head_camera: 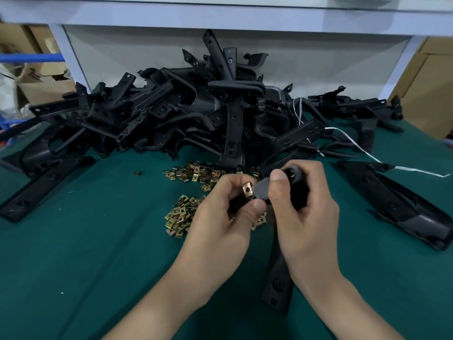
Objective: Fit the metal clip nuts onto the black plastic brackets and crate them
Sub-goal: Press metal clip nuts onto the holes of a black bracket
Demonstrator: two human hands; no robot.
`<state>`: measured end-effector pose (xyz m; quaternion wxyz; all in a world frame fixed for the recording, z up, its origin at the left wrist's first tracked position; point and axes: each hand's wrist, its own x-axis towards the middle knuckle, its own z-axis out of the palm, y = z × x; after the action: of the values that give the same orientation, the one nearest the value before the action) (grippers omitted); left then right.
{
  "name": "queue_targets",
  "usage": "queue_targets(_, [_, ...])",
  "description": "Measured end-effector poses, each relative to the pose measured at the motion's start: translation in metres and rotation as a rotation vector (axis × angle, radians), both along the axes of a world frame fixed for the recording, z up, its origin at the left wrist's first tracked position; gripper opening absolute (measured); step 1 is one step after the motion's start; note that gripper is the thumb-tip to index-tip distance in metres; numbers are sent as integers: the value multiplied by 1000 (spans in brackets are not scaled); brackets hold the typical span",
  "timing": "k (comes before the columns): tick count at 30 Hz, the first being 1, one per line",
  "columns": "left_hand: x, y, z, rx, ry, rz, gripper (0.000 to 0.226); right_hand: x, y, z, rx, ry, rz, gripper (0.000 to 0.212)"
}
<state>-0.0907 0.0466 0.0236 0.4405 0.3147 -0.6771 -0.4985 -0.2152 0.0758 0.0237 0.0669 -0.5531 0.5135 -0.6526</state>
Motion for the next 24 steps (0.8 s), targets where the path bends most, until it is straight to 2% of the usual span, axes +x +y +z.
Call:
queue_targets(8, [-6,7,-2,-310,-185,140,16,1,3,-2,-5,-39,-49,9])
queue_targets(11, [3,1,6,-320,-265,49,14,0,5,2,-33,17,-55,11])
queue_targets(13, [15,-8,17,-292,-395,-71,33,0,8,5,-68,90,-50,13])
queue_targets(15, [25,-16,29,-350,-566,-121,52,-1,9,9,-76,183,-81,14])
queue_targets(17, [27,-18,37,-431,-657,-111,44,-1,9,10,-85,204,-102,15])
queue_targets(21, [12,-7,33,-425,-627,-62,18,-1,8,9,-116,141,-135,14])
queue_targets(24, [1,-1,24,-469,-633,9,32,-3,5,6,-114,100,-144,11])
